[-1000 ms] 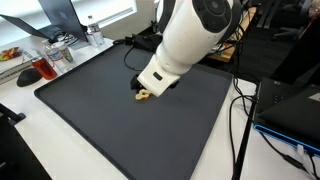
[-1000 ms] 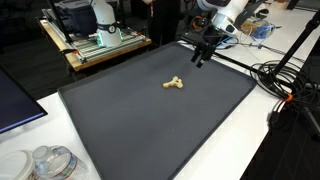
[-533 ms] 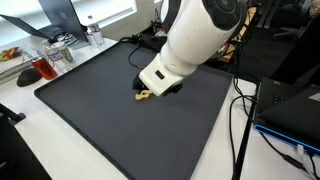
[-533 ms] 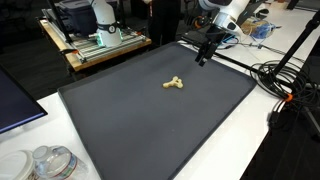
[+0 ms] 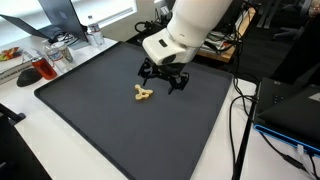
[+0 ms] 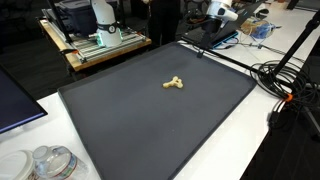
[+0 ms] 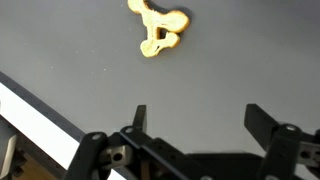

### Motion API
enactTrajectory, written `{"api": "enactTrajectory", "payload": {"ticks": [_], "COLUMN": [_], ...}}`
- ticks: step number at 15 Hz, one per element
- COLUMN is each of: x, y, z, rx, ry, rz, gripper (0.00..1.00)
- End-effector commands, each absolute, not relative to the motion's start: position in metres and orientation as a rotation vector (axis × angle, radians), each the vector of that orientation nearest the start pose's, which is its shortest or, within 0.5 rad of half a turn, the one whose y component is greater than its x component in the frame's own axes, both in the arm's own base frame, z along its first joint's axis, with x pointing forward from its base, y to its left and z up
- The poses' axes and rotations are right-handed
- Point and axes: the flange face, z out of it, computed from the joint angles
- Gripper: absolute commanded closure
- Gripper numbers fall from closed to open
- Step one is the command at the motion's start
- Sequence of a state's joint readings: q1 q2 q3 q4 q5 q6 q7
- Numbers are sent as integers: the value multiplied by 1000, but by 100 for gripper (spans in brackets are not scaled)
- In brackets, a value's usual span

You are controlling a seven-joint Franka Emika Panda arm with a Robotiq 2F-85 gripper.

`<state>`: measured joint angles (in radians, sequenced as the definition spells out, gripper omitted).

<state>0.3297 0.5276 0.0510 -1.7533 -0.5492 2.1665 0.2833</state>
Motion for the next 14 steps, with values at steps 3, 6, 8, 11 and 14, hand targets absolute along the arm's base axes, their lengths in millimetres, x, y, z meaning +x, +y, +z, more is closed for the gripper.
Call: {"api": "enactTrajectory", "payload": {"ticks": [3,6,8,11,14], "x": [556,536,527,511,497], "y": [192,173,158,134,108], "z": [287,294,298,300,300], "rx": [-3429,-3361,-3306,-3246,-3167], "ry": [-492,-429,-404,-331,-267], "rz": [-272,-345,-389,-417,-443], "gripper": [0,0,0,0,0]}}
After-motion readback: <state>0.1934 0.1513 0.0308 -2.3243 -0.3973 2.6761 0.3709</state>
